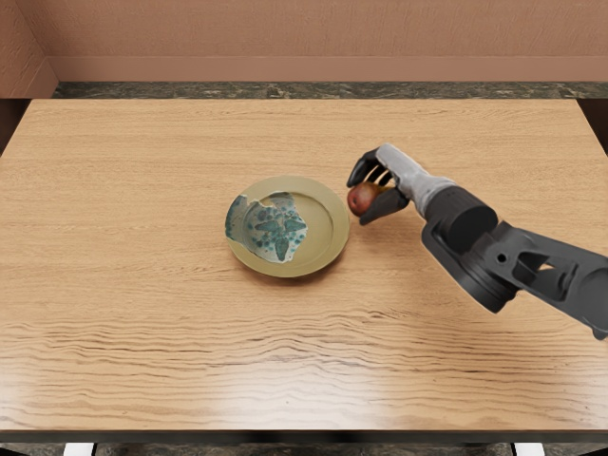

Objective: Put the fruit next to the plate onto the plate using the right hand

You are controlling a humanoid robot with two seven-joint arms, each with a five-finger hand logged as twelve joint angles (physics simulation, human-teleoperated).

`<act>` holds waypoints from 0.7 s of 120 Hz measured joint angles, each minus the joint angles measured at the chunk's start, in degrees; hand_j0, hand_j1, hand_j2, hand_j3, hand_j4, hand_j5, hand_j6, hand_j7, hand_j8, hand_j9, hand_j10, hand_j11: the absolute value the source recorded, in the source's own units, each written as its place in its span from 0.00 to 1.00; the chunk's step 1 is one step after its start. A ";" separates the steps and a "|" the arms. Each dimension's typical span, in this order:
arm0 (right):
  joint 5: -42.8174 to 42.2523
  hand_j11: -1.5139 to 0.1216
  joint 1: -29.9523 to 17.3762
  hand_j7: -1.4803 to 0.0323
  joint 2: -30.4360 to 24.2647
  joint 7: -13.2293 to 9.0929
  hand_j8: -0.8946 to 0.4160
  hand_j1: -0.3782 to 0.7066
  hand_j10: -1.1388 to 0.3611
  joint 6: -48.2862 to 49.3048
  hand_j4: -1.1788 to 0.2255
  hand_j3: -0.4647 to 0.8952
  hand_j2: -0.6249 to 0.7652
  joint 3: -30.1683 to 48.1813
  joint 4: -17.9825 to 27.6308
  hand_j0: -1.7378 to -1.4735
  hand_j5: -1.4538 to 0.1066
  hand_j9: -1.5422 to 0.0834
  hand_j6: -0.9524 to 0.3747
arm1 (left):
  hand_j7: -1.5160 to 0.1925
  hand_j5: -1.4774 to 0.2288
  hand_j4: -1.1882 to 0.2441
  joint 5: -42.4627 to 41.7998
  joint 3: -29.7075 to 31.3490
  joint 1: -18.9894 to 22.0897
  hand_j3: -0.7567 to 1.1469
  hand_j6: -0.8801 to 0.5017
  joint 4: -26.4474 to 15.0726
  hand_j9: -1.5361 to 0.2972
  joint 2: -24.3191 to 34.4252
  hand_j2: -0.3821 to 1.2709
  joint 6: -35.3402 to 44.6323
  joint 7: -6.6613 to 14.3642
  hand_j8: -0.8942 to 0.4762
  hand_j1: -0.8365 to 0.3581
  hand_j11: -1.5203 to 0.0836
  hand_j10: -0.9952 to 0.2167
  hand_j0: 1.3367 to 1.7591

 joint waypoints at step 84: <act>14.30 0.78 2.06 0.82 9.21 4.04 0.62 0.19 0.70 23.37 0.71 0.34 0.54 10.86 -4.23 0.30 0.77 0.80 0.63 | 0.87 0.85 0.82 0.00 0.00 0.00 0.40 0.62 -0.01 0.82 0.00 0.23 0.00 0.00 0.64 0.97 0.93 0.81 0.76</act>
